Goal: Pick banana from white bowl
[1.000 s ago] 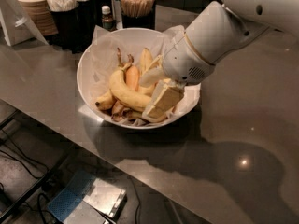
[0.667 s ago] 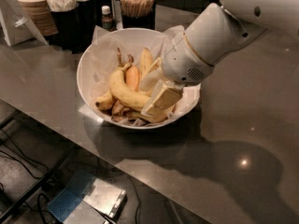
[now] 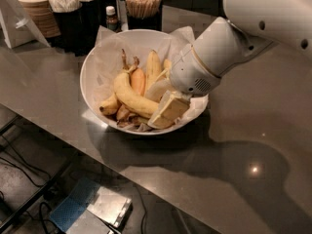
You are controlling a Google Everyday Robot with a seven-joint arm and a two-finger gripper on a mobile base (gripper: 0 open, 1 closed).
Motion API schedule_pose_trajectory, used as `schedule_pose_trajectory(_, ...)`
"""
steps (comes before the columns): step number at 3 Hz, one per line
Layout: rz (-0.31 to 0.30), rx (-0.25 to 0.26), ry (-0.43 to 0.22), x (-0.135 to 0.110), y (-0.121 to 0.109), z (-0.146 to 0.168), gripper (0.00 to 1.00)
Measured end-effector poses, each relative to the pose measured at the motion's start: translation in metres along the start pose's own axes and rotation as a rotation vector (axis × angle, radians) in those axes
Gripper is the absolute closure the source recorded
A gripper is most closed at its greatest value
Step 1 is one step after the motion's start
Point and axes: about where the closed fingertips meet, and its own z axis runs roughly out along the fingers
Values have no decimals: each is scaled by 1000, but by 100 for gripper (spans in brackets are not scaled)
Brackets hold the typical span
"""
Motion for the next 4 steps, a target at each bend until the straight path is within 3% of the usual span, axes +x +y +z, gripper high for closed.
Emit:
schedule_pose_trajectory(2,0,6,5,-1,0,-1,86)
schedule_pose_trajectory(3,-2,26,9,-1,3,-3,100)
schedule_pose_trajectory(4,-16,84,0,-6,14,-16,100)
